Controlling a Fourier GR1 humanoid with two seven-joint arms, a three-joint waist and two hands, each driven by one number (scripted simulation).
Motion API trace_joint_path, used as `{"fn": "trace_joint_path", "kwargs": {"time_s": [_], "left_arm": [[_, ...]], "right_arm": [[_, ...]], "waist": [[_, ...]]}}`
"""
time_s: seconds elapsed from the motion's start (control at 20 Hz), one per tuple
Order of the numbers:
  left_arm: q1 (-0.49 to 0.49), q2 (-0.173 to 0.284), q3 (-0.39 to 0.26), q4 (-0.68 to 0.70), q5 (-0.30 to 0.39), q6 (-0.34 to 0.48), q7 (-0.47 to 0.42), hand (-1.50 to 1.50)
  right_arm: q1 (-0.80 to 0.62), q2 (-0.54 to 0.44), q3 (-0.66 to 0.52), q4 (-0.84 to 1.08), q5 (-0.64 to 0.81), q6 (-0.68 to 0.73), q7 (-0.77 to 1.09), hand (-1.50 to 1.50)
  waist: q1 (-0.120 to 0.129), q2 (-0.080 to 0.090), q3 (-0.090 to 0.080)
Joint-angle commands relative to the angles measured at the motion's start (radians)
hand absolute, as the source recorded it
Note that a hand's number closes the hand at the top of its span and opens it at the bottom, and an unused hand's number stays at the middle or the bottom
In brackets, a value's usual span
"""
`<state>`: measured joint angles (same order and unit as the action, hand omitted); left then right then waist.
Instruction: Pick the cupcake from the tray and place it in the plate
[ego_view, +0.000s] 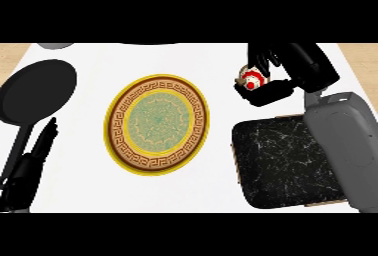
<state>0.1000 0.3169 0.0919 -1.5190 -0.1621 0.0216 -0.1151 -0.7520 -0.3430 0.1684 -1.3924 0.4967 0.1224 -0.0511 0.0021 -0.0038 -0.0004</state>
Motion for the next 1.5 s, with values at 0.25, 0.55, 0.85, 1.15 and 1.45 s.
{"fn": "trace_joint_path", "kwargs": {"time_s": [0.25,0.55,0.85,1.15,1.45], "left_arm": [[-0.026,-0.030,0.007,0.005,-0.025,0.014,0.014,0.00],[0.010,-0.002,0.017,-0.050,-0.004,-0.043,0.028,0.00],[-0.005,-0.034,-0.008,-0.046,-0.034,-0.026,0.034,0.00],[-0.042,-0.048,-0.028,-0.025,-0.048,-0.026,0.024,0.00],[-0.100,-0.044,-0.001,0.069,-0.062,-0.014,-0.018,0.00]], "right_arm": [[-0.087,0.242,0.095,0.034,0.068,0.000,0.184,1.50],[-0.211,0.340,0.187,0.192,0.073,-0.024,0.317,1.50],[-0.282,0.342,0.345,0.428,-0.027,-0.170,0.294,1.50],[-0.267,0.343,0.384,0.535,-0.277,-0.269,0.294,1.50],[-0.288,0.343,0.548,0.663,-0.392,-0.420,0.283,-1.50]], "waist": [[0.005,0.004,0.000],[0.017,0.004,0.000],[0.035,0.008,0.000],[0.076,0.015,0.001],[0.059,0.016,0.000]]}}
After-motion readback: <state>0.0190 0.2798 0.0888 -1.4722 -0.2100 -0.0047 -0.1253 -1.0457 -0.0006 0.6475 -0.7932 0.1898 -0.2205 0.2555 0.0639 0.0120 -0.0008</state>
